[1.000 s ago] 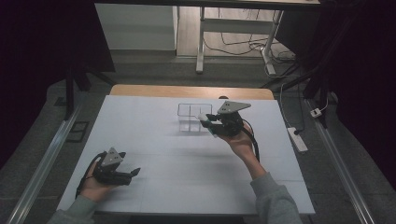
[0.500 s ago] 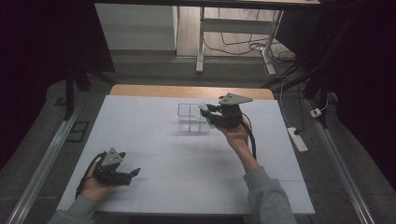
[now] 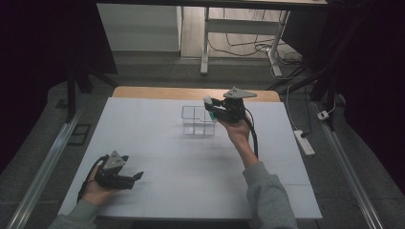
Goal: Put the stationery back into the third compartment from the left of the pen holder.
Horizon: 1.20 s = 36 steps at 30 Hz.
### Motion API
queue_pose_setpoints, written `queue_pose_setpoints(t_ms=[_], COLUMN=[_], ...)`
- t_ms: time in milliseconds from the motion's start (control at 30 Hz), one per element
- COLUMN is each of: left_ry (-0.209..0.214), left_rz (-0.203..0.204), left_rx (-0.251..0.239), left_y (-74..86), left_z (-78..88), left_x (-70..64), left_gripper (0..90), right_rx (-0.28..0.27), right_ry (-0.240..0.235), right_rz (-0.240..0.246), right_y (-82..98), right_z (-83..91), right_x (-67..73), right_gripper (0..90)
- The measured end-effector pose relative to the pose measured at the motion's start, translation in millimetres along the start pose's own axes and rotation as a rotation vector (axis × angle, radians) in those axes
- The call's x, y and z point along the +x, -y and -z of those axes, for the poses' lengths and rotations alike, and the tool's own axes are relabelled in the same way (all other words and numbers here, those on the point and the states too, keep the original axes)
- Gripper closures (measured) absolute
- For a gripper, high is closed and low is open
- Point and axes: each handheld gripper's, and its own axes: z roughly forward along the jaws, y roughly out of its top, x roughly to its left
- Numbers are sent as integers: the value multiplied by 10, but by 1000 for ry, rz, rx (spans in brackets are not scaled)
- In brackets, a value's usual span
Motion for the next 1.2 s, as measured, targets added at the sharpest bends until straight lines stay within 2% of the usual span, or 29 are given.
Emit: queue_pose_setpoints(t_ms=[333, 500, 700, 933, 967, 1067, 1200], left_ry=[4, 4, 2, 2, 2, 3, 3], left_rz=[2, 1, 2, 3, 3, 3, 2], left_rx=[5, 7, 11, 13, 13, 13, 14], left_y=[2, 2, 4, 7, 8, 9, 10], left_z=[-11, -13, -20, -25, -26, -26, -28], left_x=[8, 7, 11, 14, 15, 17, 15], left_gripper=[153, 153, 153, 153, 152, 153, 152], right_rx=[-3, -18, -9, -9, -5, 5, 14], right_ry=[26, 44, 61, 59, 57, 56, 43], right_rz=[-20, -41, -59, -70, -68, -63, -46], right_y=[-21, 2, 37, 55, 58, 67, 50], right_z=[-185, -236, -307, -362, -370, -377, -339], right_x=[-63, -130, -211, -232, -233, -223, -197], right_gripper=[649, 649, 649, 643, 635, 488, 453])
